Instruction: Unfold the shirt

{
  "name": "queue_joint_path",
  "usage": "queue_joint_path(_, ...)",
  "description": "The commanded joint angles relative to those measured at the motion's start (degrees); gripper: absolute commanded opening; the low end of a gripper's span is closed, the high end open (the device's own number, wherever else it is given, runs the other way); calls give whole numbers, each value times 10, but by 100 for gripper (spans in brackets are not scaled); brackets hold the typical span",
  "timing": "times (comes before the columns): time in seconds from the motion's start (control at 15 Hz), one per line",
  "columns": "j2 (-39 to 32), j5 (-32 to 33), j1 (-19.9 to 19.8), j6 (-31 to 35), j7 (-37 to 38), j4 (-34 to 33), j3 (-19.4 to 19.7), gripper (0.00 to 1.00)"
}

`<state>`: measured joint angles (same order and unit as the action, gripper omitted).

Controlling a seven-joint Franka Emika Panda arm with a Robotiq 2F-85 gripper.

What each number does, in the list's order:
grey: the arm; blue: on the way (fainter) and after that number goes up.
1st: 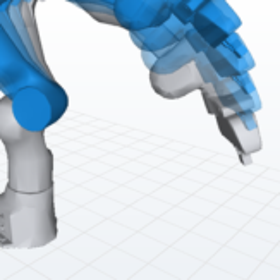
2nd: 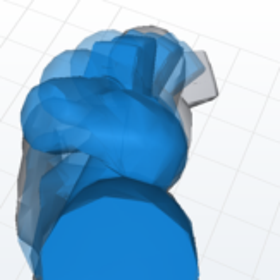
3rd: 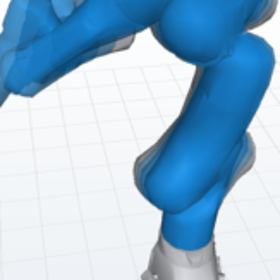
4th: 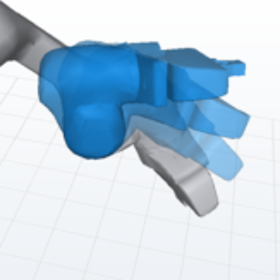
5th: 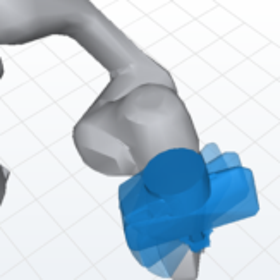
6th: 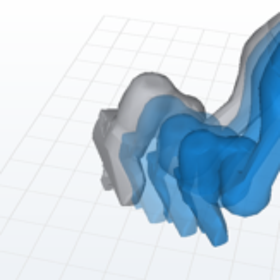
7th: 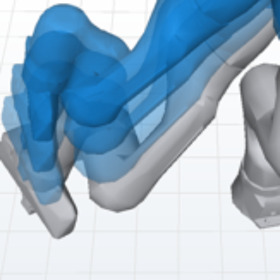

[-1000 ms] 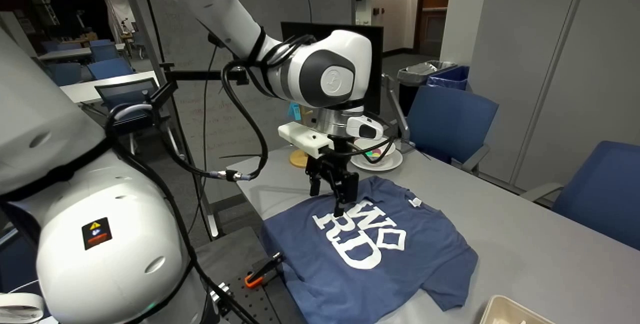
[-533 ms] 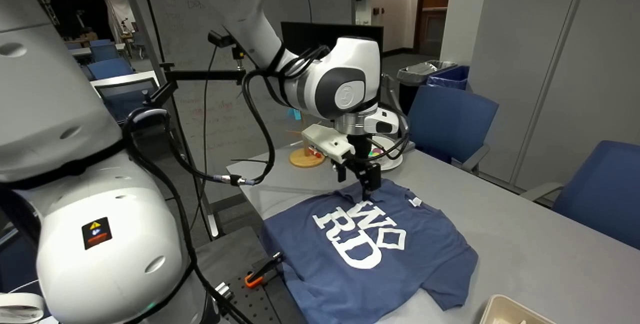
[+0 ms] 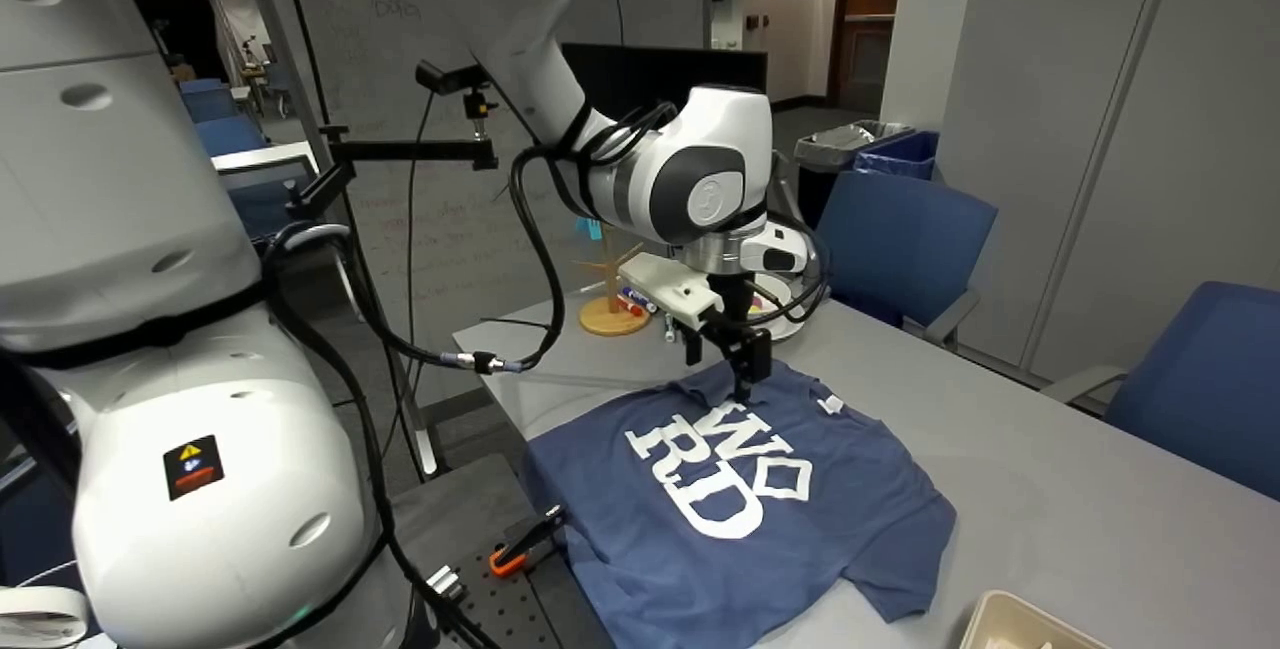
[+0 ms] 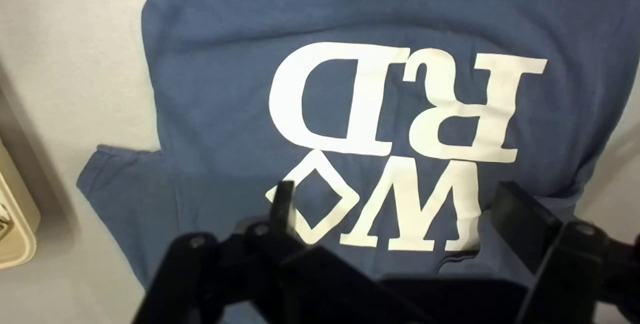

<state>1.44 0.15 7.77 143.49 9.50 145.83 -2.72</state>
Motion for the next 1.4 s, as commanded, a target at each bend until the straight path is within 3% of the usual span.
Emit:
queue_joint_path(0.0, -19, 10, -11, 20, 5, -7, -10, 100)
queue_joint_path(0.47, -140, 8, 2, 107, 27, -58, -17, 100)
queue_joint_path(0.73, -216, 21, 17, 135, 56, -108, -3, 100)
queue_joint_path(1.33, -368, 12, 41, 141, 70, -225, 30, 100)
